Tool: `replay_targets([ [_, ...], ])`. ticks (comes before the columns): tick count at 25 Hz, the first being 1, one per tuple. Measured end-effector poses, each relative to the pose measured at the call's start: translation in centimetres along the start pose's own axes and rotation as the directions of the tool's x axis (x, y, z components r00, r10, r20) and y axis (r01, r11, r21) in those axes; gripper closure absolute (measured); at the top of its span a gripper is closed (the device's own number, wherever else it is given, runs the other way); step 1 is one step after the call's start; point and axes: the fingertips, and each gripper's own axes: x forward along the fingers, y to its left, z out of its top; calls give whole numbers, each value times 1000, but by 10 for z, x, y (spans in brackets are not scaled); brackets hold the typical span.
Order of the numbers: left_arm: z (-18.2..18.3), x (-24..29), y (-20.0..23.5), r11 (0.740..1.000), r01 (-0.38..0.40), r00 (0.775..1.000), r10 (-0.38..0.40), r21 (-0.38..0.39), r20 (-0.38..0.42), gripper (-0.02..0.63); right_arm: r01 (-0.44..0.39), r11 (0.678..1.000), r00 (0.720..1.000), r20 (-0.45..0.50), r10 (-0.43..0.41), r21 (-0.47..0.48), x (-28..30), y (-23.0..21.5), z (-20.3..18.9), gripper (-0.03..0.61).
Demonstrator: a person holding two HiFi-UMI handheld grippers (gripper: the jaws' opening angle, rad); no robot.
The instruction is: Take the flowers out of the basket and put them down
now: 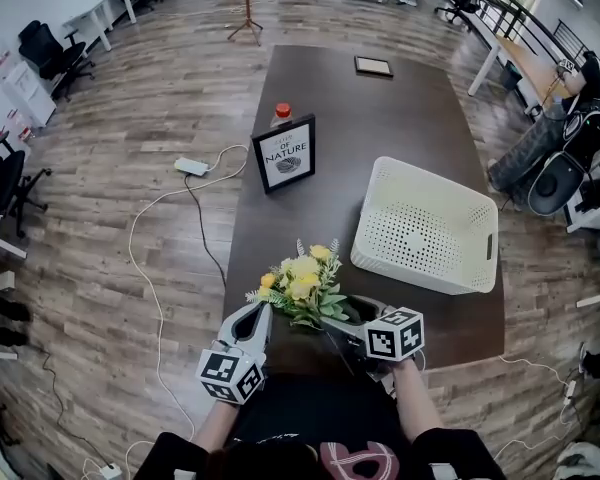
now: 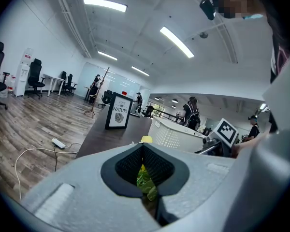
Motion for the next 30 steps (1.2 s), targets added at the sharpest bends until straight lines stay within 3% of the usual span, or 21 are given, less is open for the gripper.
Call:
replay_targets([
  [4,0,-1,-2,1000,6,1000,-6,-11,3,604,39,997,998,41,-37,-62,-11,4,9,181],
  [13,0,-2,-12,999,34,999,-34,14,-1,604,83,991,980,188,-61,-109,-39,23,33,184],
  [17,0,-1,-18,998,57,998,-57,21,1,604,77,995,964,259,-58,-63,-52,26,32,227],
  [21,0,-1,-23,997,71,997,-72,29,0,604,178,980,940,308,-145,-83,-64,23,27,291],
  [26,1,1,-29,995,92,996,-92,36,2,604,280,953,910,350,-223,-119,-74,26,25,295],
  [30,2,3,-34,993,110,994,-110,42,3,604,340,932,879,394,-268,-125,-79,28,29,339],
])
